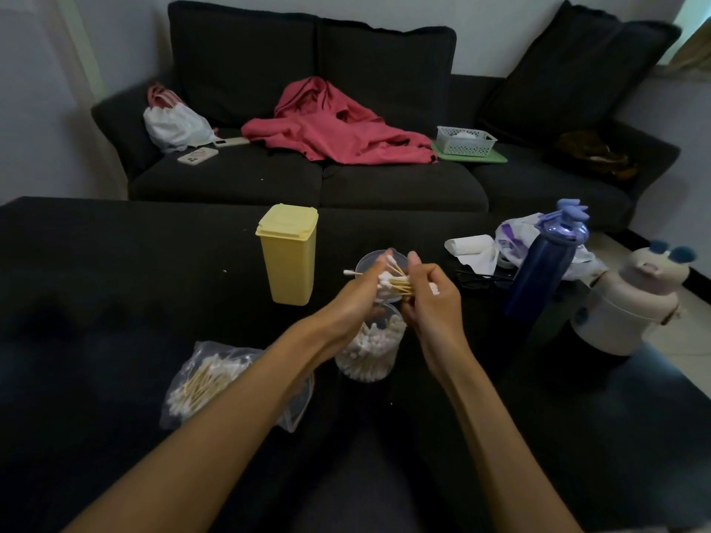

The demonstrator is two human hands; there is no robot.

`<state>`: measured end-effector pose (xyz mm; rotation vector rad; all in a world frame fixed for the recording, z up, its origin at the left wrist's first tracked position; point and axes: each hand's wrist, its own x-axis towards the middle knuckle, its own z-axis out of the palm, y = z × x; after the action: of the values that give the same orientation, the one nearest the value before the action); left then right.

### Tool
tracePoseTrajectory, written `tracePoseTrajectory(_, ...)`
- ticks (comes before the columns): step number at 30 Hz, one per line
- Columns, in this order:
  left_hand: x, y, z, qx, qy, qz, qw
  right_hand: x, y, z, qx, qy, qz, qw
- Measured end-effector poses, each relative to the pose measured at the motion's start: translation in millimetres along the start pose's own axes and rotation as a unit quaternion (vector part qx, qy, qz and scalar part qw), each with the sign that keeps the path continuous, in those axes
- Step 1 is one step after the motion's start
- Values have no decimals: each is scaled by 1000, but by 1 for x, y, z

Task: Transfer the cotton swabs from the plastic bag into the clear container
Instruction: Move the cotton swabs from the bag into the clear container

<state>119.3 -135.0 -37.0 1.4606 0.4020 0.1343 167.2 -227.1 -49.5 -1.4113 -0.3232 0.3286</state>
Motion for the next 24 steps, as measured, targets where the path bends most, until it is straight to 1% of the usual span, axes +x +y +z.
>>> tracePoseTrajectory(3,2,2,1,-19,12,-6,1000,-3,-1,-1,-9,-11,-31,999)
tracePoseTrajectory(7,2,3,0,1,-31,-17,999,-3,-3,-5,7,-1,-50,999)
tracePoseTrajectory(10,1,2,-6,-42,-55,-21,997,-2,-3,-6,15,1,-32,999)
tracePoseTrajectory(12,0,1,-15,-41,-46,-32,998,-1,-1,-7,26,8,-19,999)
tracePoseTrajectory(13,0,1,-21,-23,-33,-32,999,-1,-1,-9,27,12,-15,999)
tracePoseTrajectory(15,0,-1,-36,19,18,-24,999,1,0,-12,19,22,-7,1000)
tracePoseTrajectory(17,-1,-4,-51,95,58,-25,993,4,2,-16,5,33,9,999)
tracePoseTrajectory(18,-1,-5,-58,158,49,-40,985,6,4,-17,-4,38,23,999)
tracePoseTrajectory(19,0,-8,-64,236,17,-65,970,7,6,-19,-13,40,38,998)
tracePoseTrajectory(21,3,-15,-69,366,-71,-126,919,9,9,-20,-25,36,67,997)
tracePoseTrajectory(22,6,-18,-69,397,-100,-137,902,9,9,-20,-32,34,79,996)
tracePoseTrajectory(23,9,-21,-68,400,-116,-133,899,10,9,-19,-40,30,88,995)
tracePoseTrajectory(24,13,-25,-67,390,-126,-122,904,9,10,-18,-44,27,94,994)
